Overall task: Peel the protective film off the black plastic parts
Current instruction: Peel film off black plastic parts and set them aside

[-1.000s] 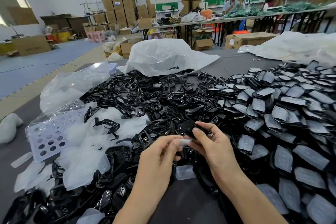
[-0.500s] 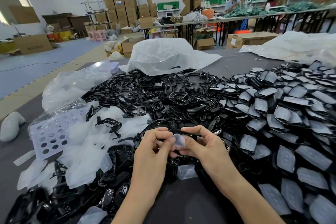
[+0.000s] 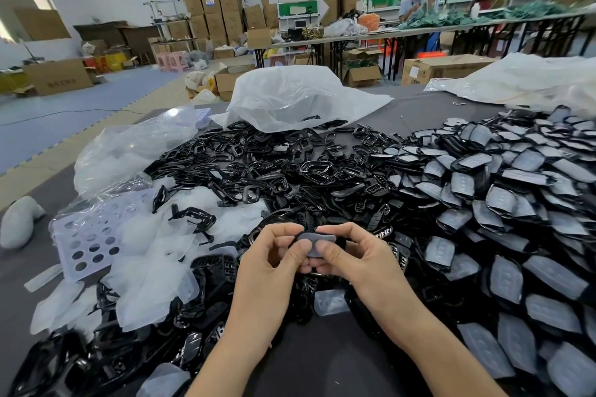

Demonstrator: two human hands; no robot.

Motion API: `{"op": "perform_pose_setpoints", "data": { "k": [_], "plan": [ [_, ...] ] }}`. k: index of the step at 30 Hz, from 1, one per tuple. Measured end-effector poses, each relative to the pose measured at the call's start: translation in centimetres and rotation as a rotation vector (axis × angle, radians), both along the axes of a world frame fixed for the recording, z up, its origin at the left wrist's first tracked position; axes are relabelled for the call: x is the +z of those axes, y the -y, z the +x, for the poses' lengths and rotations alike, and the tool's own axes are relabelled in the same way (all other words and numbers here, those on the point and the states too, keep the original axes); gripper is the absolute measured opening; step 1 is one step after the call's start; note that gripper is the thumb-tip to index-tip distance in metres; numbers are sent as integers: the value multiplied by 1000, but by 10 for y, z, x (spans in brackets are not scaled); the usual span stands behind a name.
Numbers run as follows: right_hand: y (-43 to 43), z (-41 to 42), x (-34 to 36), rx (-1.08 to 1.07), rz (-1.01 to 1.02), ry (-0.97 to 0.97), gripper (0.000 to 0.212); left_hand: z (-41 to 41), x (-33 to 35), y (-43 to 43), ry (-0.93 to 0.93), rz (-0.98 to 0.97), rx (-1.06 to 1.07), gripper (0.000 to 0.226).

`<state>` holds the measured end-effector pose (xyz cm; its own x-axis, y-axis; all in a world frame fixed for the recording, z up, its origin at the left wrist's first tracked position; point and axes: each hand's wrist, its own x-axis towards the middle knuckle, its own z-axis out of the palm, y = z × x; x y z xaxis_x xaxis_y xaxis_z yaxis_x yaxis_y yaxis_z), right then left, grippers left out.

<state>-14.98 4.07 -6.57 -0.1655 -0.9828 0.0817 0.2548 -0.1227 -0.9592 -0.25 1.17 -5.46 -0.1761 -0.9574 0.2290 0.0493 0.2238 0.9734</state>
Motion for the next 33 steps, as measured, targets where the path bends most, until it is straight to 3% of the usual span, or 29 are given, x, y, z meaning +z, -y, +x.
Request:
{"op": "perform_pose_setpoints", "data": {
  "k": [10,17,22,28,33],
  "plan": [
    [0,-1,0,-22,12,-30,24,1,-3,0,127,-70,10,22],
    [2,-3,-3,-87,10,-67,14,-1,-4,-3,95,-54,-26,26],
    [2,-2,-2,-77,-2,-76,15,-4,-5,-2,50,-23,-61,19],
    [1,-3,-3,-58,-18,-76,7,3,-5,4,168,-1,-127,17],
    [0,-2,-1,-13,-54,-41,18,3,-5,5,120,-7,-94,12]
  ]
}}
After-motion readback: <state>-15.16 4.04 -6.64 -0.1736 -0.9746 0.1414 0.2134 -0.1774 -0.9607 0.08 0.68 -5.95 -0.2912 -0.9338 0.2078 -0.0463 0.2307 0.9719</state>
